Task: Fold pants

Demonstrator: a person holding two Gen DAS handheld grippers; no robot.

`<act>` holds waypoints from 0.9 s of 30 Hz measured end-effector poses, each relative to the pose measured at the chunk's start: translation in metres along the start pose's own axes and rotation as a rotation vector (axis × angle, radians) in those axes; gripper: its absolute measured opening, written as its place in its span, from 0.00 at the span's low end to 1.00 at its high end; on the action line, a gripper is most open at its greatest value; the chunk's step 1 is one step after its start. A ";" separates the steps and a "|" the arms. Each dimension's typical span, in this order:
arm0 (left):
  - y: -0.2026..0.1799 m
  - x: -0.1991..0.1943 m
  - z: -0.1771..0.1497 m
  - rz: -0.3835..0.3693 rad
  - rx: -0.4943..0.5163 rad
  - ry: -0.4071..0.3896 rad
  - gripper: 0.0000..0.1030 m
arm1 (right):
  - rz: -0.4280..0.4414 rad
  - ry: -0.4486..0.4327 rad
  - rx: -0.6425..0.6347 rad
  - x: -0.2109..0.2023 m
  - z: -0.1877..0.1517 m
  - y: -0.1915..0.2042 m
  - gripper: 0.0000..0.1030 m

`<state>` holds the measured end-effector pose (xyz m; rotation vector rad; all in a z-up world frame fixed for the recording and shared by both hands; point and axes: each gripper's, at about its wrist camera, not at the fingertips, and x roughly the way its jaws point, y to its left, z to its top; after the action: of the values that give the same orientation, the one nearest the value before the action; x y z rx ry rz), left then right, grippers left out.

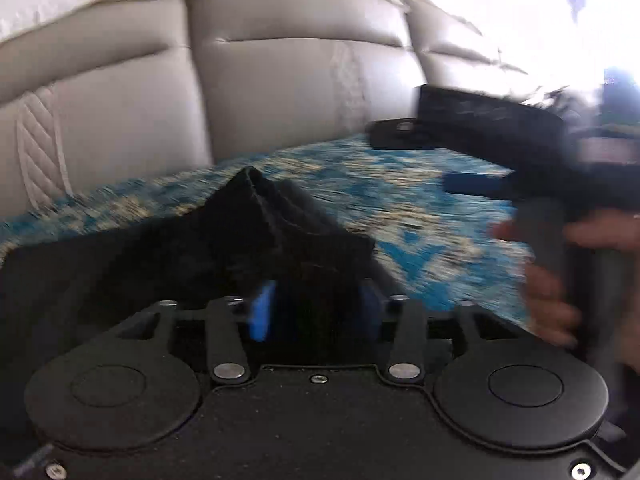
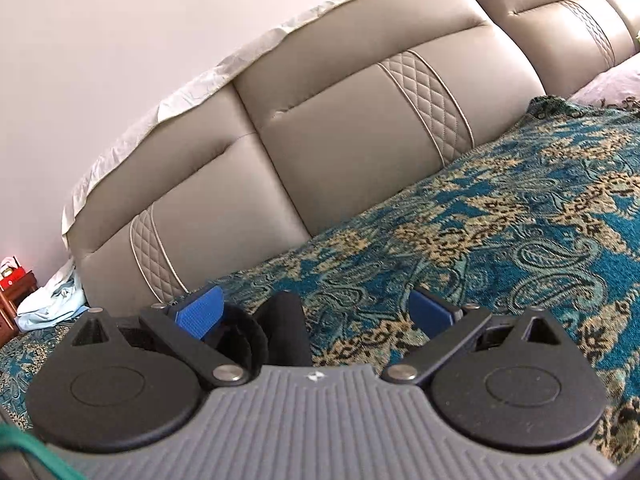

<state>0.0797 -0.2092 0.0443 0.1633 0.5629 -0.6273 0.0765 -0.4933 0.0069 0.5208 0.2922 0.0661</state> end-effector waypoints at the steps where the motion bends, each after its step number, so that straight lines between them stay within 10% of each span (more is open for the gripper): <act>1: 0.003 -0.013 -0.003 -0.033 -0.015 -0.007 0.65 | 0.006 -0.002 -0.007 -0.001 -0.001 0.001 1.00; 6: 0.049 -0.075 -0.002 -0.014 -0.058 -0.105 0.74 | 0.017 0.011 -0.137 -0.004 -0.015 0.027 1.00; 8: 0.075 -0.080 0.007 0.079 -0.067 -0.126 0.62 | 0.030 0.008 -0.251 0.000 -0.024 0.048 1.00; 10: 0.104 -0.071 0.015 0.233 -0.066 -0.121 0.24 | 0.046 0.020 -0.360 0.010 -0.030 0.070 1.00; 17: 0.184 0.005 0.024 0.461 -0.147 -0.020 0.16 | 0.034 0.166 -0.465 0.075 -0.036 0.109 0.99; 21: 0.201 0.041 0.009 0.512 -0.183 0.011 0.14 | -0.039 0.216 -0.354 0.086 -0.037 0.092 0.45; 27: 0.207 0.053 0.006 0.512 -0.240 0.012 0.15 | -0.140 0.152 -0.435 0.059 -0.051 0.089 0.43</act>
<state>0.2415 -0.0717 0.0159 0.0793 0.5745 -0.0597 0.1190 -0.3838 -0.0056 0.0620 0.4490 0.0321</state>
